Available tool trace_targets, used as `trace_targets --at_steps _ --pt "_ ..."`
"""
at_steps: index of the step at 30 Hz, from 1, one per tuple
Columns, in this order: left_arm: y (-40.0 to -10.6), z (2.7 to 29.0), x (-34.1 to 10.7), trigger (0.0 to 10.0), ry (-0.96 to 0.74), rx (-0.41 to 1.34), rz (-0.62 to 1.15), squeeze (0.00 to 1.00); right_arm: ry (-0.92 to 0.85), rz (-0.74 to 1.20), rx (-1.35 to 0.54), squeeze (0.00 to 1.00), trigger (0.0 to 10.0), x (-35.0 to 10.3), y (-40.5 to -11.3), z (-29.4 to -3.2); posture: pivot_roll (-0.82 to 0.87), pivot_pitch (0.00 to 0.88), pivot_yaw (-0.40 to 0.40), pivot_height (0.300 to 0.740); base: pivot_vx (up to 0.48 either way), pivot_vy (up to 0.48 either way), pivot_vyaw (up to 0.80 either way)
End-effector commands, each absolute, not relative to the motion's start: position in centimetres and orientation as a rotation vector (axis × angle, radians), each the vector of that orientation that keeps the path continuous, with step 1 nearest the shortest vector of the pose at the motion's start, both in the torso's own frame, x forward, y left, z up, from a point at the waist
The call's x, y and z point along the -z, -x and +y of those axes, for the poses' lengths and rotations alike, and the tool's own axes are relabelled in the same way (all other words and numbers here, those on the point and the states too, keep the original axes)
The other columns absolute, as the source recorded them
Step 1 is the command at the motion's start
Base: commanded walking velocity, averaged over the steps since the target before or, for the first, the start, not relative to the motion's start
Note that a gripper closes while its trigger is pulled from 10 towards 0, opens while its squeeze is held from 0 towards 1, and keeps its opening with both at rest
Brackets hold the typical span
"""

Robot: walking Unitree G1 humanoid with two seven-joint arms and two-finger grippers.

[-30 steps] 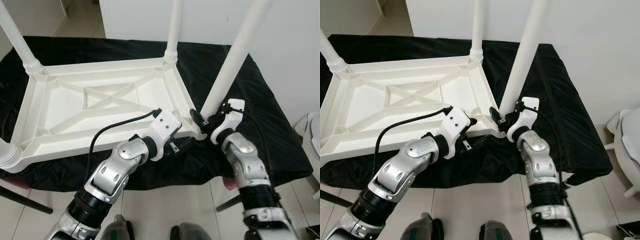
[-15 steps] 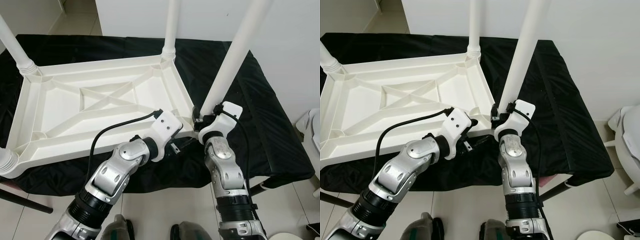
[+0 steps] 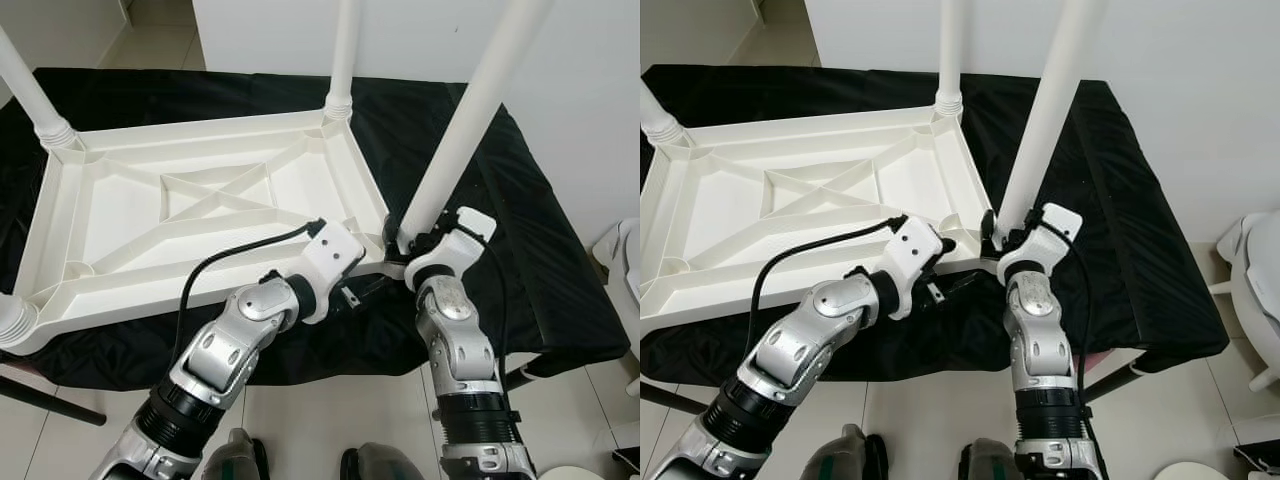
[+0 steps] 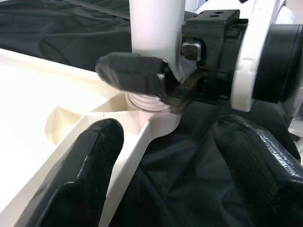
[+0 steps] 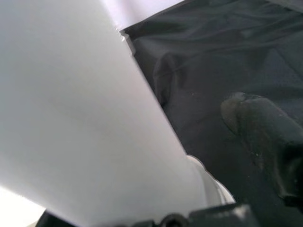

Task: Building children table

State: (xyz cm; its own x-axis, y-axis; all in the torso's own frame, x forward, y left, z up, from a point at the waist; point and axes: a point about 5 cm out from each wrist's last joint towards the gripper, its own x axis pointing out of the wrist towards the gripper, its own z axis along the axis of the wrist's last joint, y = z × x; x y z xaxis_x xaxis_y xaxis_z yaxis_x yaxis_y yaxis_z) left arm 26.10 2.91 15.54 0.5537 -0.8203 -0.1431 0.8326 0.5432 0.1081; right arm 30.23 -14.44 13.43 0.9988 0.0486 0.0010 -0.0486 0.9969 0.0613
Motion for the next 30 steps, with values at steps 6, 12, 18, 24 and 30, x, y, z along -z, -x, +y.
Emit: trace_targets --at_steps 6,12,18,24,30 --pt "-26.1 2.7 -15.5 10.0 -0.174 1.016 0.078 0.0 -0.05 -0.047 -0.44 0.0 10.0 -14.0 -30.4 -16.3 -0.16 0.002 -0.01 0.74 0.0 0.0 0.0" --pt "-26.1 2.7 -15.6 10.0 -0.177 1.022 0.073 0.0 0.045 -0.039 -0.598 0.0 10.0 -14.2 -30.8 -17.2 -0.15 0.0 -0.003 0.74 0.0 0.0 0.0" --pt "-26.1 2.9 -15.7 10.0 -0.181 1.025 0.073 0.0 0.131 -0.009 -0.694 0.0 10.0 -14.0 -31.3 -17.7 -0.15 0.0 0.006 0.74 0.0 0.0 0.0" --pt "-26.1 2.9 -15.8 10.0 -0.185 1.03 0.073 0.0 0.201 -0.005 -0.737 0.0 9.4 -13.8 -32.3 -18.1 -0.15 0.0 0.01 0.74 0.0 0.0 0.0" --pt "-26.2 2.9 -15.9 10.0 -0.184 1.027 0.073 0.0 0.202 0.004 -0.759 0.0 0.0 -13.2 -32.4 -18.4 -0.15 0.003 0.013 0.74 0.0 0.0 0.0"
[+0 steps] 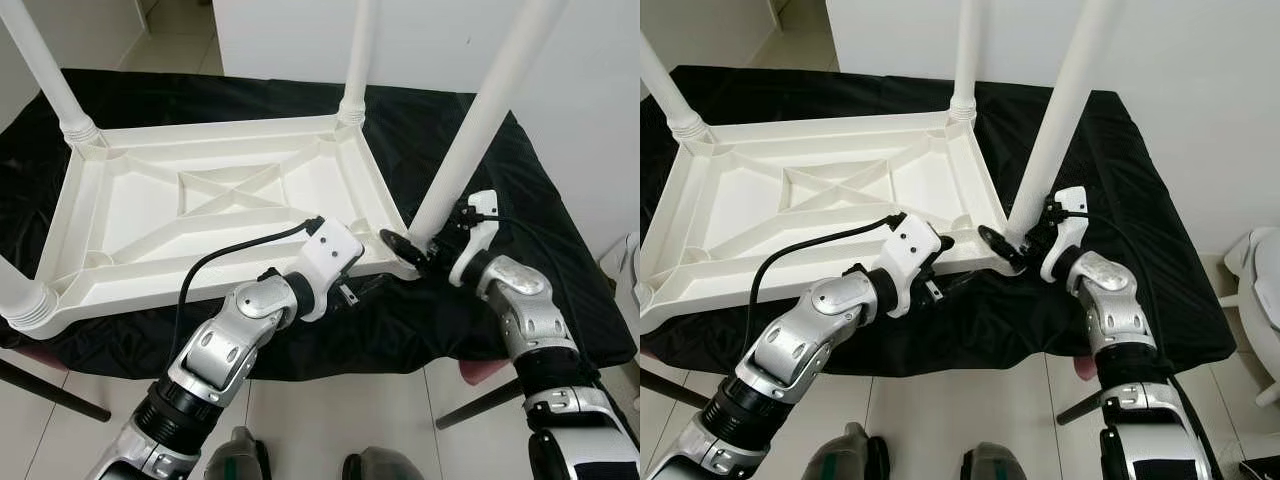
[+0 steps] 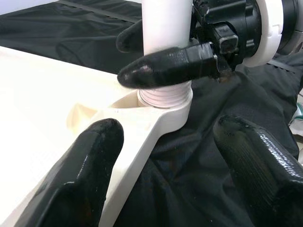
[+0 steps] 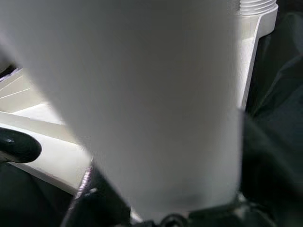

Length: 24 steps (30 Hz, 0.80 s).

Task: Building children table

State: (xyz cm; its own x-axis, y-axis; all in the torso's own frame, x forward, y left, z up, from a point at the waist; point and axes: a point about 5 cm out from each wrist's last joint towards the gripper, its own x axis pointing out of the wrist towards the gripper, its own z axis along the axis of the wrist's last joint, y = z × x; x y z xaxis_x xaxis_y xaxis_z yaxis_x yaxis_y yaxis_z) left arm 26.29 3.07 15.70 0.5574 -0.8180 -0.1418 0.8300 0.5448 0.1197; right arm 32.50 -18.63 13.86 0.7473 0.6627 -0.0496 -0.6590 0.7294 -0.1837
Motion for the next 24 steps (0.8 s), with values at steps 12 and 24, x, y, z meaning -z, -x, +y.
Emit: trace_targets --at_steps 12,24 --pt "-26.1 2.9 -15.9 10.0 -0.182 1.034 0.075 0.0 0.216 0.012 -0.724 0.0 0.0 -12.5 -31.6 -18.4 -0.16 0.022 0.02 0.74 0.0 0.0 0.0" --pt "-25.8 2.9 -15.7 10.0 -0.176 1.039 0.086 0.0 0.087 0.031 -0.22 0.0 10.0 -12.6 -31.6 -17.3 -0.16 0.037 0.021 0.74 0.0 0.0 0.0"
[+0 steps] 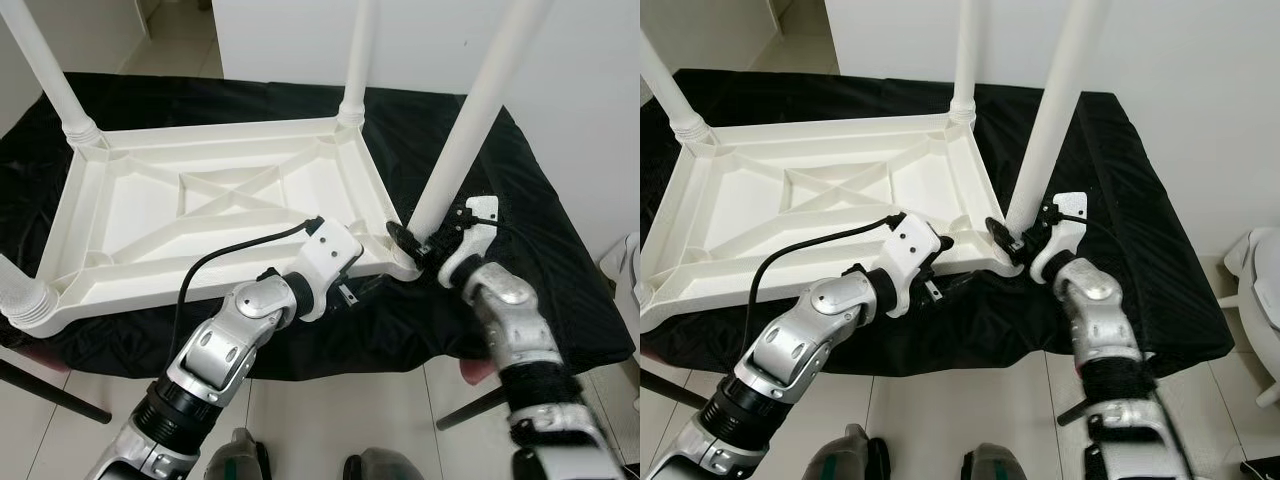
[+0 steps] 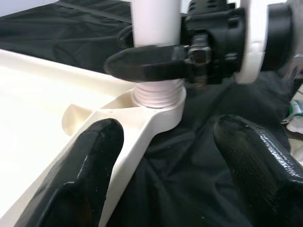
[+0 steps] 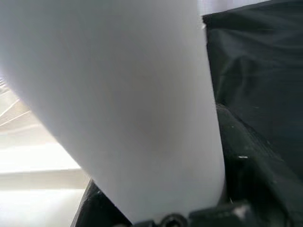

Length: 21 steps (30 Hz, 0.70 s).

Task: Building children table

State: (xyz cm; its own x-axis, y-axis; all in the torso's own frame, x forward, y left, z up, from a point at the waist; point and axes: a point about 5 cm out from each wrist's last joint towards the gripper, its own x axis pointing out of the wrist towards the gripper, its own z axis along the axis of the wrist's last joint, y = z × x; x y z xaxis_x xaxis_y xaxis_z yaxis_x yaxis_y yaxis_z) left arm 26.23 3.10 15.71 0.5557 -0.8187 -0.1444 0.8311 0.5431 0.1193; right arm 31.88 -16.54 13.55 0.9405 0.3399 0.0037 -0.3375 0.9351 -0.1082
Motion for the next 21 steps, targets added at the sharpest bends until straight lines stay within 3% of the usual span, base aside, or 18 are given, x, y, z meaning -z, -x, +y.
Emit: trace_targets --at_steps 1,6,7,11,21 --pt "-25.8 2.9 -15.7 10.0 -0.175 1.04 0.087 0.0 0.063 0.027 -0.145 0.0 10.0 -12.6 -31.4 -16.8 -0.16 0.038 0.02 0.74 0.0 0.0 0.0" --pt "-25.8 2.8 -15.6 10.0 -0.174 1.041 0.087 0.0 0.031 0.026 -0.029 0.0 10.0 -12.5 -31.1 -16.2 -0.17 0.037 0.018 0.74 0.0 0.0 0.0" --pt "-25.8 2.6 -15.6 10.0 -0.172 1.042 0.086 0.0 -0.001 0.035 0.095 0.0 10.0 -12.2 -30.4 -15.3 -0.17 0.036 0.013 0.74 0.0 0.0 0.0" --pt "-25.8 2.5 -15.7 10.0 -0.165 1.042 0.081 0.0 -0.026 0.034 0.09 0.0 10.0 -12.3 -30.0 -13.3 -0.17 0.035 0.013 0.74 0.0 0.0 0.0" --pt "-25.8 2.4 -15.6 10.0 -0.171 1.05 0.082 0.0 -0.009 0.059 0.159 0.0 10.0 -12.7 -29.7 -14.4 -0.18 0.028 0.006 0.74 0.0 0.0 0.0"
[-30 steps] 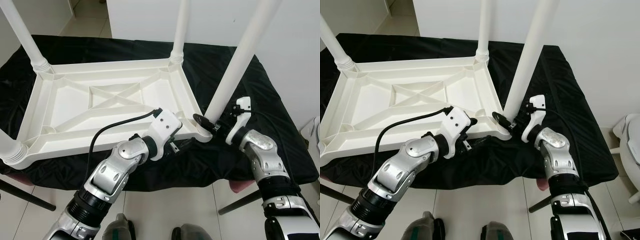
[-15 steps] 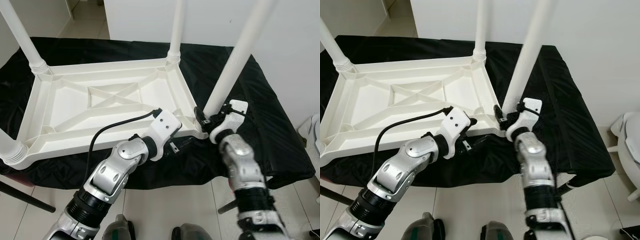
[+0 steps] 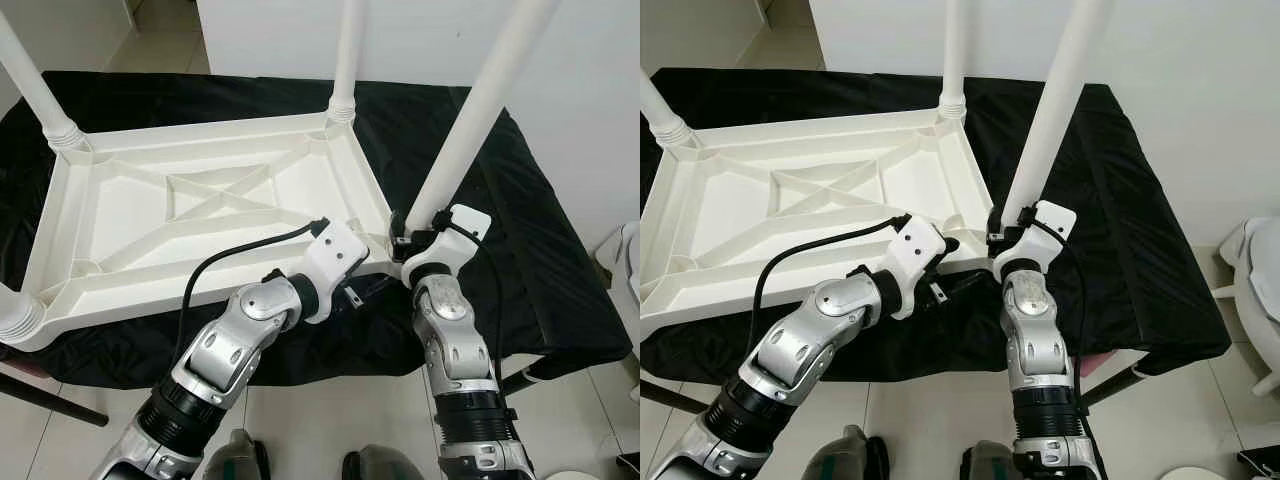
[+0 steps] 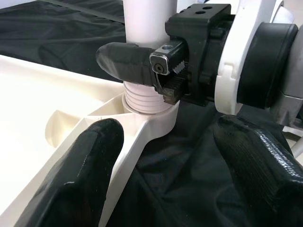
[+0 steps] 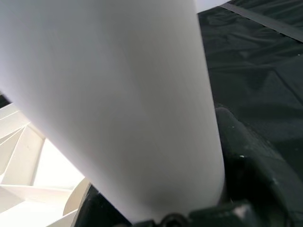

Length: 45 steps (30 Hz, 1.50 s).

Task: Building children table

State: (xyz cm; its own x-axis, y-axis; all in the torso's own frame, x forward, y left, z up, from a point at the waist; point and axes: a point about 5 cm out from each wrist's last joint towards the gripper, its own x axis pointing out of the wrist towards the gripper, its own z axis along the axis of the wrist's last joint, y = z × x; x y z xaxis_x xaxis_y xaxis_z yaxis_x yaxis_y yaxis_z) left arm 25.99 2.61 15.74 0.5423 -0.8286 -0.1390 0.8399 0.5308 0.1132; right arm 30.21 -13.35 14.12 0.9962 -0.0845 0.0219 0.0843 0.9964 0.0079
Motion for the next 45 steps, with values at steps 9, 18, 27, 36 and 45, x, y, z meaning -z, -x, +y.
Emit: trace_targets --at_steps 9,18,27,36,45 --pt "-25.7 2.3 -15.7 10.0 -0.163 1.048 0.078 0.0 -0.021 0.036 0.151 1.0 10.0 -13.1 -29.9 -14.9 -0.17 0.013 0.001 0.74 0.0 0.0 0.0" --pt "-25.9 2.3 -15.9 10.0 -0.157 1.052 0.072 0.0 0.011 -0.004 -0.094 0.0 10.0 -14.2 -30.5 -16.7 -0.18 0.007 0.006 0.74 0.0 0.0 0.0" --pt "-26.0 2.4 -16.0 10.0 -0.16 1.058 0.071 0.0 0.144 0.017 -0.516 0.0 10.0 -14.3 -30.8 -17.4 -0.19 0.012 0.028 0.74 0.0 0.0 0.0" --pt "-26.3 2.5 -16.2 10.0 -0.164 1.058 0.068 0.0 0.283 0.016 -0.74 0.0 10.0 -14.4 -31.8 -17.3 -0.18 0.018 0.033 0.74 0.0 0.0 0.0" --pt "-26.2 2.5 -16.3 10.0 -0.163 1.05 0.069 0.0 0.304 -0.004 -0.772 0.0 7.0 -15.1 -32.8 -18.1 -0.17 0.019 0.03 0.74 0.0 0.0 0.0"
